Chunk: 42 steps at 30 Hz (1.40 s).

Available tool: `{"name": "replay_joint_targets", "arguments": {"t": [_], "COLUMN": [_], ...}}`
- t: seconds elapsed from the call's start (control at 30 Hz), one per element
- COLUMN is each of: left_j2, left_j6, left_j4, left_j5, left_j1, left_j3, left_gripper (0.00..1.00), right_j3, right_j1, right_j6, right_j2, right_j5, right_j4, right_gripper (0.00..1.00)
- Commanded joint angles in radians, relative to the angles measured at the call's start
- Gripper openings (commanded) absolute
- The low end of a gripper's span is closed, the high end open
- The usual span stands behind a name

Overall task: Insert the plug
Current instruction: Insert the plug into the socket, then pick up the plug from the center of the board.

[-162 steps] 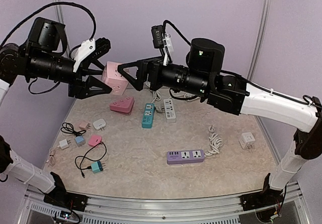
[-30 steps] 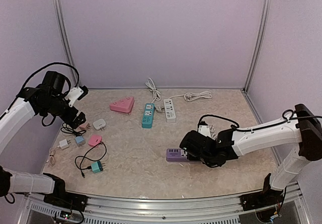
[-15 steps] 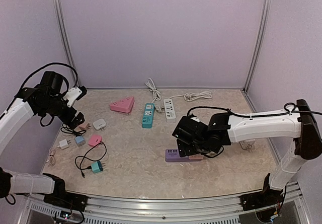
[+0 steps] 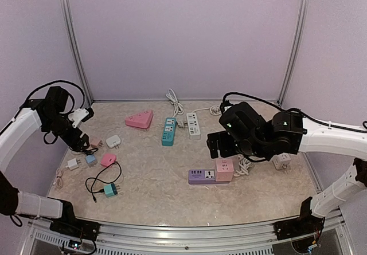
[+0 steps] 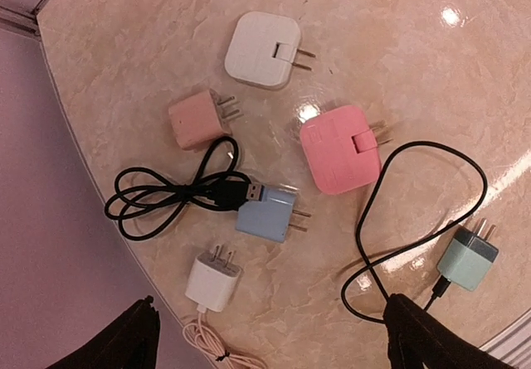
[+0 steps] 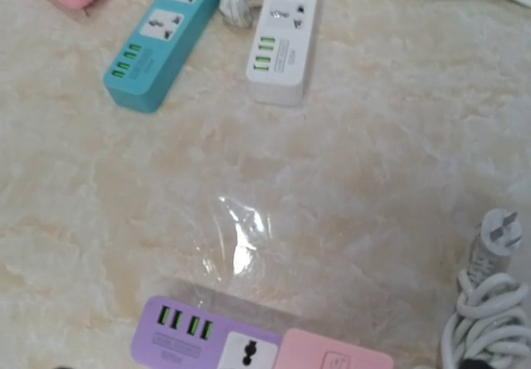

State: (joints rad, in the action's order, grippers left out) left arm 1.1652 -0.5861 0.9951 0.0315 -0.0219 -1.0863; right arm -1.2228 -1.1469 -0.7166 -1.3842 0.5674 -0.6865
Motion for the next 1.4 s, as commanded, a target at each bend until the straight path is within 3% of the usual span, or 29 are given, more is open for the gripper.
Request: {"name": "replay_joint_targets", "arguments": {"t": [0.0,0.17,0.37,0.5,0.97,1.37], "left_j2": [0.066,-0.033,0.14,0.227,0.309,0.41], "left_j6": [-0.156,-0.233,-0.166,-0.139,-0.116,0.049], "left_j4": [0.118,-0.056,-0.13,-0.204,-0.272,-0.333], "left_j5": [0.172,0.09,-0.073,-0.066,0.044,0.044], "left_j1": [0.003,0.012,0.079,0.138,0.16,0.16], "left_j3": [0.015,0.187,0.187,0.189,0.133,-0.021], "left_gripper": [0.91,0.9,0.72,0.67,0.67,0.7], "right_j3": [0.085,0.127,0.111,0.073,0.014,0.01], "right_j1": [0.004,0.01,0.016,0.017,0.032,0.091], "right_j6": [0.08,0.131,0.176,0.191,0.187,0.141], "right_j2": [0.057,0.077,0.024,-0.033,-0.087,-0.074], "right_j5": [0.017,0.018,0.006,0.004,-0.001,-0.015], "right_j4": [0.101,0.167,0.205,0.172,0.131,0.107], "right_gripper": [1.0,1.0,1.0,1.0,1.0,1.0]}}
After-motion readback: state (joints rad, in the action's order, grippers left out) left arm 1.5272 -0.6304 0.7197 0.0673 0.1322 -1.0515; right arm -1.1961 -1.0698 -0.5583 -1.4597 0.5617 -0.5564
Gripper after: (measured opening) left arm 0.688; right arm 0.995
